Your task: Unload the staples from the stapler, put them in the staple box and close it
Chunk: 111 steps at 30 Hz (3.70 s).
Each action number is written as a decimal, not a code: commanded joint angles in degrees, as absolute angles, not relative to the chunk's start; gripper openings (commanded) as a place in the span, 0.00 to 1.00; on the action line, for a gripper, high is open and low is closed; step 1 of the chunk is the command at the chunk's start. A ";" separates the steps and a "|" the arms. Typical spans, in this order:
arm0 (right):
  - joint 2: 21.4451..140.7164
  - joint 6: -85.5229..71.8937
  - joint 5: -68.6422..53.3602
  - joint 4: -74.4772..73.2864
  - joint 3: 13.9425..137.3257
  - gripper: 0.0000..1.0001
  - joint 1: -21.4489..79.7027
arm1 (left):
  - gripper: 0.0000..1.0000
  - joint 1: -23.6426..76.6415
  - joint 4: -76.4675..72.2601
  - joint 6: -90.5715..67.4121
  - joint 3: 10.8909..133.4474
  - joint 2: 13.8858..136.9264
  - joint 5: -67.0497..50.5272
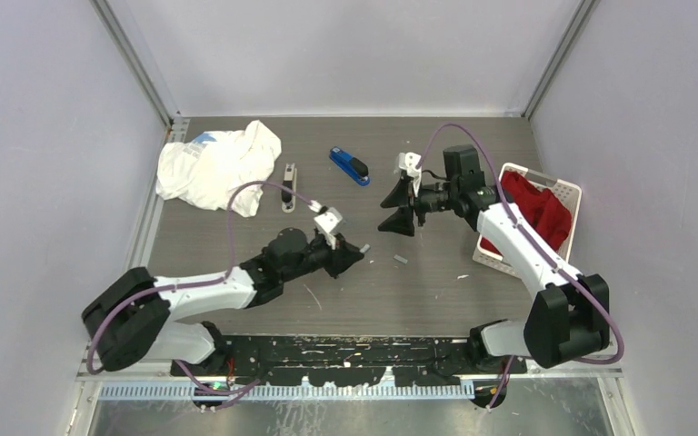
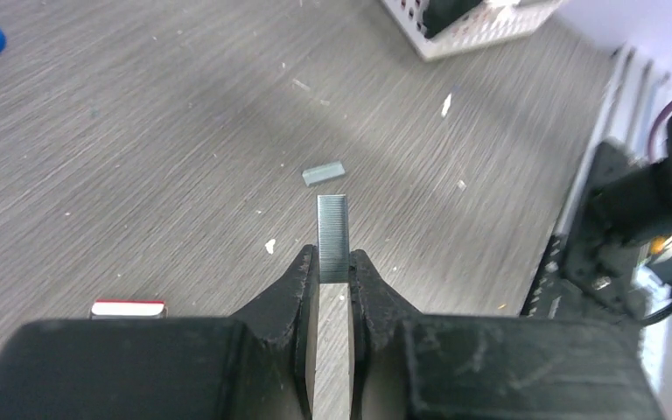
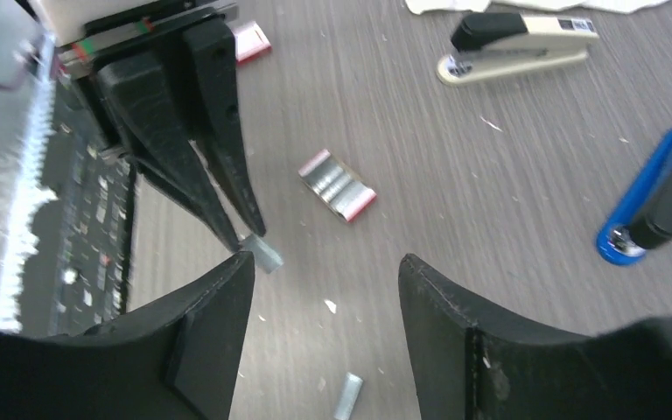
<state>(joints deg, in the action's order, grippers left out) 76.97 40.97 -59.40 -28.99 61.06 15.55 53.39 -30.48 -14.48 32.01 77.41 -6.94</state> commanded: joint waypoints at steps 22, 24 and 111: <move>74.69 -51.10 -67.00 58.21 40.33 0.68 18.78 | 0.03 40.99 -81.76 -54.35 22.91 73.65 -21.94; 74.64 -51.88 -66.89 58.56 40.25 0.66 19.33 | 0.03 41.04 -81.91 -54.49 23.32 74.04 -22.14; 81.54 10.72 -34.51 -12.69 62.31 0.19 33.45 | 0.91 38.69 37.62 -12.86 50.21 35.93 4.48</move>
<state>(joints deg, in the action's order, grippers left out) 79.99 5.50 -41.80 -8.69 58.11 31.05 38.92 32.05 -18.98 46.87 36.95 -1.10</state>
